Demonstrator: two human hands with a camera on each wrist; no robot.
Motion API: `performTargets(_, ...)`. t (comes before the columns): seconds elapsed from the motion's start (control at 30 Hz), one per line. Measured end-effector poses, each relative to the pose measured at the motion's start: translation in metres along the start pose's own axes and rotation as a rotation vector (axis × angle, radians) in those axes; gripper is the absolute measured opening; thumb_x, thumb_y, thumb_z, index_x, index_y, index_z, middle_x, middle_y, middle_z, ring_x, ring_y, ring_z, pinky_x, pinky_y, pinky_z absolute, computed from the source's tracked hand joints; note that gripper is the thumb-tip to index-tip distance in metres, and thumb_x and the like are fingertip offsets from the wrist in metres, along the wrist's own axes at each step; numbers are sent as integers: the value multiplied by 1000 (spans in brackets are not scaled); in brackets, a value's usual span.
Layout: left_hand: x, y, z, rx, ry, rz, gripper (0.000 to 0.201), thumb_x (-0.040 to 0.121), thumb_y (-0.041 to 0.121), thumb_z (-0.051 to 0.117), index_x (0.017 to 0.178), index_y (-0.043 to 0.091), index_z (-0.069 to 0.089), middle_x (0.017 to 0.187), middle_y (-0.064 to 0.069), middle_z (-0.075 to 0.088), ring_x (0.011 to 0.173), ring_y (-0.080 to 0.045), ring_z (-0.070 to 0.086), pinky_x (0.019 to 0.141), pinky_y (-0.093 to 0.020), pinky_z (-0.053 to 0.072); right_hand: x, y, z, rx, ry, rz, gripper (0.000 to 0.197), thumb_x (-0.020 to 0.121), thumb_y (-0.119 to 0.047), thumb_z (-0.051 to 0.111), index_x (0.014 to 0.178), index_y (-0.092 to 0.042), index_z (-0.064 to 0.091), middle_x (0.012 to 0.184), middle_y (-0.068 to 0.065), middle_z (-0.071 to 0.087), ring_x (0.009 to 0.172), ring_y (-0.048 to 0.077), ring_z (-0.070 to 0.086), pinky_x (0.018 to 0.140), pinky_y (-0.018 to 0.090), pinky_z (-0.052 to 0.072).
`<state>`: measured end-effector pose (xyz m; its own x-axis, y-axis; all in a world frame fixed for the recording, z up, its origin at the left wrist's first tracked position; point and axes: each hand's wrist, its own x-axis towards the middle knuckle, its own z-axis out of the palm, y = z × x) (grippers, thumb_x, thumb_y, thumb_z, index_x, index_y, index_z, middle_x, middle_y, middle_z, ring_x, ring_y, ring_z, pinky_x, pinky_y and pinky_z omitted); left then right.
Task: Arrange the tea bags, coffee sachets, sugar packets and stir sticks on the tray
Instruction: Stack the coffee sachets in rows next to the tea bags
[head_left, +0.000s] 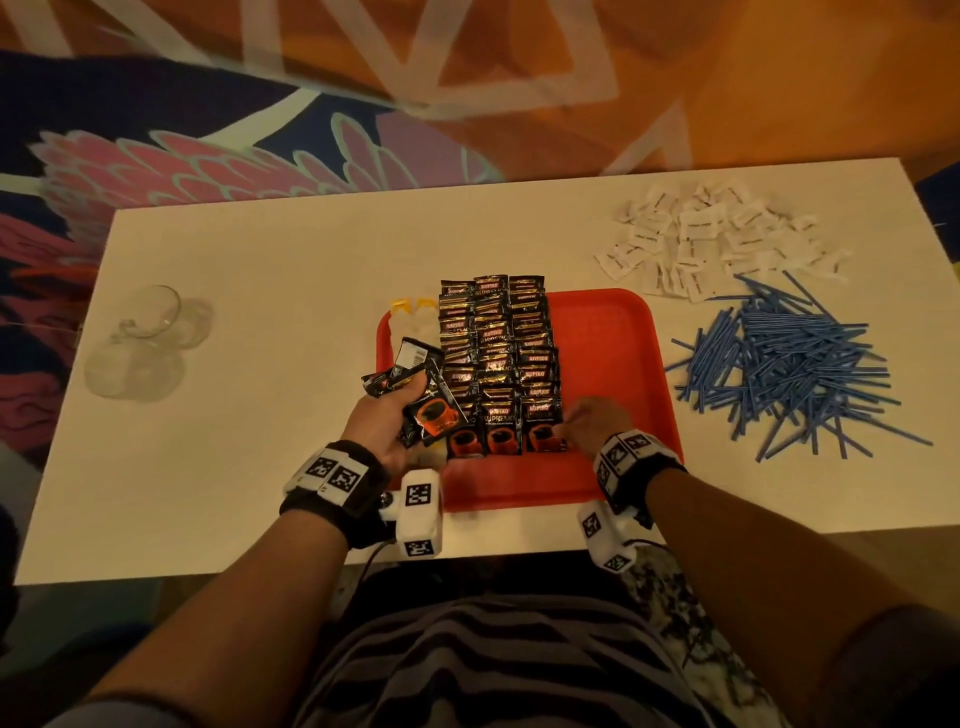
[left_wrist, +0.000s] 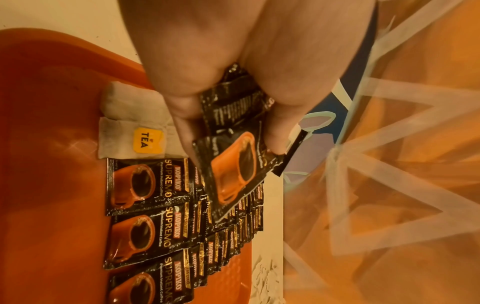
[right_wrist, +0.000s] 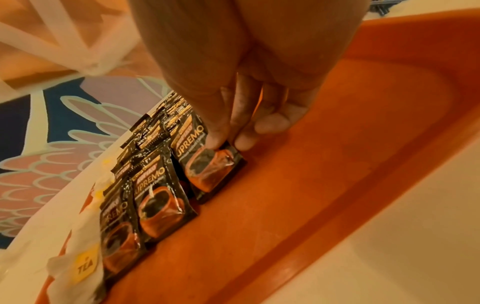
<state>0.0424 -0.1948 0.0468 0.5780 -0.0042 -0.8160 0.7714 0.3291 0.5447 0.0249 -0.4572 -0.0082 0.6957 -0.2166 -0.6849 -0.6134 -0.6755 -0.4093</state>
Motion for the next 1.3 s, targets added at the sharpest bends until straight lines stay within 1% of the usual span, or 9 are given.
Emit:
performTargets(0.27,-1,-3,-5,-30,38,18,33,90,21,69,121,9,66,111,-18,73,102,-36,70,91,-63,52,6,4,5,50,31,34,18,79,-28,79,80,-27,61,91,-3,70,89,13,65,75,27,54)
performTargets(0.53,-3,-3,2,-6,26,5,45,83,24,76,125,12,65,115,-17,72,106,-38,69,91,-65,51,-7,0,-8,118,43,-8,15,84,-31,73,88,-25,60,99,-5,66,90,10,60,60,20,42)
performTargets(0.67,-7,1,10,12,4,25,45,80,22,79,122,13,67,114,-17,72,104,-37,70,87,-65,52,-22,-33,-17,109,19,-233,22,86,-49,65,88,-28,58,100,-7,64,96,13,61,84,35,53)
performTargets(0.77,-13,2,19,24,-56,52,57,71,22,80,125,12,66,115,-18,71,104,-37,70,86,-64,53,-40,-69,-18,257,-91,-352,33,77,-55,72,89,-27,62,98,-6,68,93,13,65,82,38,55)
performTargets(0.83,-17,1,25,27,-87,76,58,72,24,78,126,10,64,111,-19,73,97,-36,72,76,-53,58,-52,-91,-17,259,-177,-388,38,73,-48,79,97,-21,66,97,-6,69,91,12,66,81,34,55)
performTargets(0.97,-22,6,33,-14,-110,103,44,89,43,64,120,11,64,100,-15,76,83,-28,74,61,-37,58,-58,-109,-17,188,-122,-423,42,74,-33,83,108,-16,65,92,-6,65,88,9,63,79,26,52)
performTargets(1.1,-20,10,29,-1,-94,124,40,99,36,55,128,9,61,104,-15,74,85,-28,74,62,-37,59,-56,-108,-19,203,-133,-398,34,76,-30,82,105,-18,68,91,-9,65,84,7,61,69,19,48)
performTargets(1.2,-19,10,24,-58,-49,133,34,101,25,54,132,9,58,104,-14,74,82,-25,74,58,-35,58,-54,-108,-20,288,-146,-370,12,79,-24,79,88,-22,72,93,-5,71,79,8,62,77,29,55)
performTargets(1.3,-18,12,16,-142,28,115,26,102,20,53,125,10,60,93,-12,75,74,-23,75,54,-35,58,-53,-108,-19,339,-159,-345,6,83,-20,75,86,-21,70,98,0,70,72,6,61,58,18,50)
